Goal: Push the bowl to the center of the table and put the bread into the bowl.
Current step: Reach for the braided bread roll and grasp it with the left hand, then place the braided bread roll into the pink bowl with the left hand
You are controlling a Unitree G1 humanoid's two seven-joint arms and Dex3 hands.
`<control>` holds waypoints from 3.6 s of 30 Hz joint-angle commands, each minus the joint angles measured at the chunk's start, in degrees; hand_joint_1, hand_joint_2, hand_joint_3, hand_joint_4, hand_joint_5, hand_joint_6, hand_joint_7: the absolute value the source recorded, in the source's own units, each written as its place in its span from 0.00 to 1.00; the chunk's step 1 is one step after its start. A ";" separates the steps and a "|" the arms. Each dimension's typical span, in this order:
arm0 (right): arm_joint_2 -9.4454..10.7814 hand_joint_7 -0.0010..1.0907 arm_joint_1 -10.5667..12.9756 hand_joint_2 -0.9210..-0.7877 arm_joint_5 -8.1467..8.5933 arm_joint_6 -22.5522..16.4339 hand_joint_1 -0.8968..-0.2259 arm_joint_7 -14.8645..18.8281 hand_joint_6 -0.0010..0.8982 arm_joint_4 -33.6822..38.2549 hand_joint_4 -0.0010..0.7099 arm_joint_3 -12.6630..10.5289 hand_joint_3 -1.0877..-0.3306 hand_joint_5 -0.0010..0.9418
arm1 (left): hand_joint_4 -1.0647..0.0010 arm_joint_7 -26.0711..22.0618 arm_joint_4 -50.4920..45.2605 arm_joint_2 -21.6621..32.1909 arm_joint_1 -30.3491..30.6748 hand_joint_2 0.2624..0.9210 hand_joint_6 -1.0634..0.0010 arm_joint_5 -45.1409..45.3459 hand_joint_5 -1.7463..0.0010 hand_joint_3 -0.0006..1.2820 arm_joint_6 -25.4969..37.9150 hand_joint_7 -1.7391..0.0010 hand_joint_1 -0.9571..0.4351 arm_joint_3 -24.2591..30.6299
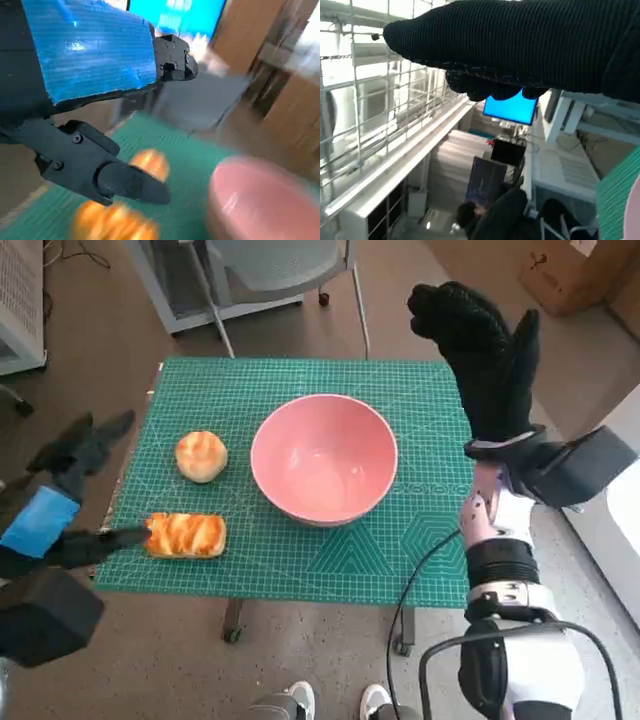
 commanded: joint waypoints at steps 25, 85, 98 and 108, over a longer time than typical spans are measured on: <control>0.06 0.03 1.59 0.00 0.76 0.62 0.34 0.73 0.43 1.34 0.38 -0.19 0.62 0.00 | 0.89 -2.10 5.42 3.07 -7.14 0.65 0.71 10.93 0.99 0.01 9.52 0.99 0.78 -20.91; -0.68 0.01 2.15 0.00 2.63 3.03 0.36 1.77 0.45 0.49 0.38 -1.09 0.63 0.00 | 0.33 2.01 37.10 -5.26 -18.41 0.99 0.37 23.58 0.33 0.04 -7.53 0.37 0.69 -32.94; -0.55 0.01 2.25 0.00 2.58 2.58 0.36 1.96 0.46 0.27 0.39 -1.10 0.63 0.00 | 0.32 1.63 26.49 -4.97 -20.17 0.99 0.35 22.50 0.33 0.03 -5.93 0.39 0.69 -24.02; -0.67 0.01 2.36 0.00 3.03 2.84 0.35 2.61 0.46 0.00 0.39 -1.46 0.63 0.00 | 0.29 2.52 16.76 -6.00 -26.27 0.97 0.32 23.32 0.38 0.02 -5.83 0.38 0.69 -19.35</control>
